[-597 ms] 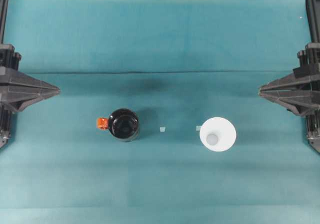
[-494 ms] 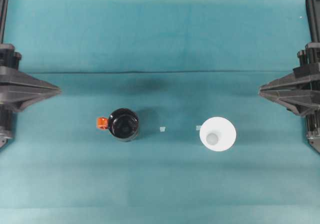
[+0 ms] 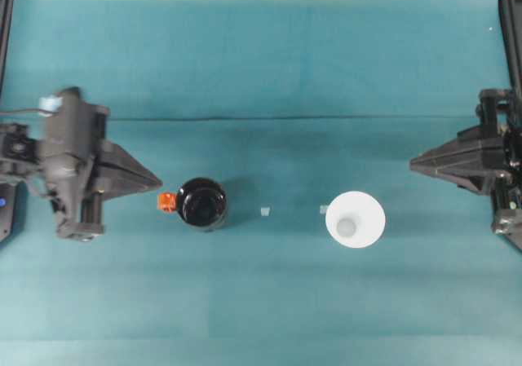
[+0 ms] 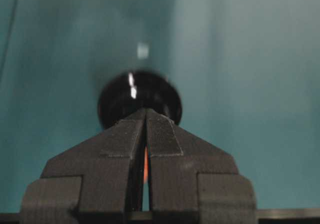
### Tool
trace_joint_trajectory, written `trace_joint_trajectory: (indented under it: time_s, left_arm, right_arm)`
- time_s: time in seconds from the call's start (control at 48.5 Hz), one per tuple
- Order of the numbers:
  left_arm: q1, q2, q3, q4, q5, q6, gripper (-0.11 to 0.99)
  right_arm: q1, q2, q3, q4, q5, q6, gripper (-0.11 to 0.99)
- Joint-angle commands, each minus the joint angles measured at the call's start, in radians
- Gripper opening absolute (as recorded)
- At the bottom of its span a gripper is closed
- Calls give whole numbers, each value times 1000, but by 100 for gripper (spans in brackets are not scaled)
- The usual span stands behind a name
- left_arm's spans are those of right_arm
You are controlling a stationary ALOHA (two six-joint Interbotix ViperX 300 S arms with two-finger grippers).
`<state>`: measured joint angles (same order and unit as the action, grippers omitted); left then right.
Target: Put the paper cup into the moved red handle cup holder.
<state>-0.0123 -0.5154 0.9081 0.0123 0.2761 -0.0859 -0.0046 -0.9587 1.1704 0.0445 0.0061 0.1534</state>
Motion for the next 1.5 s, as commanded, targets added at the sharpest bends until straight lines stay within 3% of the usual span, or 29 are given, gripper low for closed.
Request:
trace_joint_trajectory:
  time_s: [0.0,0.185,0.433,0.762,0.865,1.051,1.154,1.277,1.483]
  left_arm:
    - [-2,29,-48,5,63,2,3]
    - [-3,98,-86,15,207,12,3]
    - [-6,163,-133,15,267,115,3]
    - [25,216,-150,15,268,109,4]
    - [25,222,-150,15,268,100,19]
    - [21,261,-153,15,267,52,75]
    - [12,298,-153,15,261,29,96]
    - [-2,342,-153,15,249,25,98]
    - [5,405,-149,14,189,32,98]
  right_arm:
    - [-2,8,-8,3,15,8,-10]
    - [-2,11,-8,3,44,9,-10]
    - [-2,14,-6,3,95,9,-10]
    - [-2,14,-5,3,114,11,-10]
    - [-2,14,-5,3,117,11,-10]
    - [-3,14,-3,3,120,11,-10]
    - [-3,14,-2,3,120,11,-10]
    - [-3,14,-2,3,120,11,-10]
    - [-5,14,3,3,120,11,-10]
